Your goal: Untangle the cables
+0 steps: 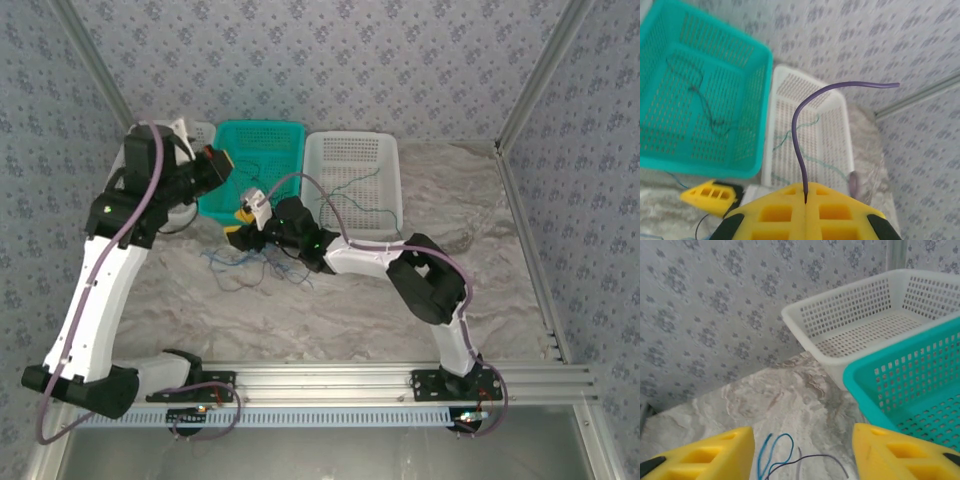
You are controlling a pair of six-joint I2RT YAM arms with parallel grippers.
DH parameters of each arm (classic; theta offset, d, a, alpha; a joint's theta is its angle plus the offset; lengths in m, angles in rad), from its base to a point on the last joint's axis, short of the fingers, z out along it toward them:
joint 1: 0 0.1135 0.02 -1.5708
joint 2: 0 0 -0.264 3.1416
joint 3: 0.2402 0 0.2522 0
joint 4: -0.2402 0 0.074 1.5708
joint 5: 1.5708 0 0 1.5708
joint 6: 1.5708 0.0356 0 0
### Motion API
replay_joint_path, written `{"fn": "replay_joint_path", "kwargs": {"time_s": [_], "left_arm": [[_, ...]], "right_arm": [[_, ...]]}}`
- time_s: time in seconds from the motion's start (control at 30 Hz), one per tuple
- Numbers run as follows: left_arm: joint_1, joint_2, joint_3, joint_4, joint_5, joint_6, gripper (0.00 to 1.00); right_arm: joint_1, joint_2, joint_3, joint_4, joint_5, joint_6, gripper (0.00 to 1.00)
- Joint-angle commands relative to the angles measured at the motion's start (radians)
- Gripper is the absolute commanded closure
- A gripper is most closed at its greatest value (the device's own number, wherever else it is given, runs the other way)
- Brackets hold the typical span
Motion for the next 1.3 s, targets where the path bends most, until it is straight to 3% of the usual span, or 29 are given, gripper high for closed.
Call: {"fn": "replay_joint_path", "kwargs": {"time_s": [0.0, 0.1, 0.2, 0.37, 0.43, 0.57, 0.73, 0.8, 0.93, 1.13, 1.27], "left_arm": [[0.002, -0.01, 0.15, -0.044, -0.103, 0.054, 1.0], [0.016, 0.009, 0.265, -0.07, -0.154, 0.084, 1.0], [0.035, 0.032, 0.363, -0.092, -0.188, 0.099, 1.0], [0.066, 0.064, 0.471, -0.08, -0.237, 0.118, 1.0], [0.083, 0.09, 0.523, -0.069, -0.241, 0.124, 1.0], [0.114, 0.187, 0.694, -0.078, -0.21, 0.108, 1.0], [0.145, 0.339, 0.926, -0.061, -0.119, 0.059, 1.0], [0.153, 0.393, 1.004, -0.066, -0.088, 0.039, 1.0], [0.153, 0.425, 1.018, -0.082, -0.049, 0.018, 1.0], [0.151, 0.397, 0.922, -0.079, 0.05, -0.014, 1.0], [0.143, 0.375, 0.887, -0.074, 0.083, -0.03, 1.0]], "right_arm": [[0.017, 0.024, -0.03, 0.034, 0.04, 0.014, 0.52], [0.028, 0.03, -0.101, 0.034, 0.057, 0.028, 0.61], [0.03, 0.02, -0.173, 0.04, 0.068, 0.049, 0.64], [0.03, -0.034, -0.306, 0.022, 0.077, 0.074, 0.54], [0.03, -0.058, -0.345, 0.005, 0.079, 0.08, 0.43], [0.028, -0.091, -0.426, 0.02, 0.093, 0.108, 0.42], [0.025, -0.105, -0.453, 0.044, 0.099, 0.143, 0.56], [0.026, -0.113, -0.456, 0.042, 0.103, 0.146, 0.56], [0.029, -0.194, -0.478, 0.038, 0.104, 0.163, 0.3], [0.046, -0.369, -0.428, -0.085, 0.119, 0.103, 0.05], [0.043, -0.406, -0.35, -0.115, 0.131, 0.061, 0.01]]}}
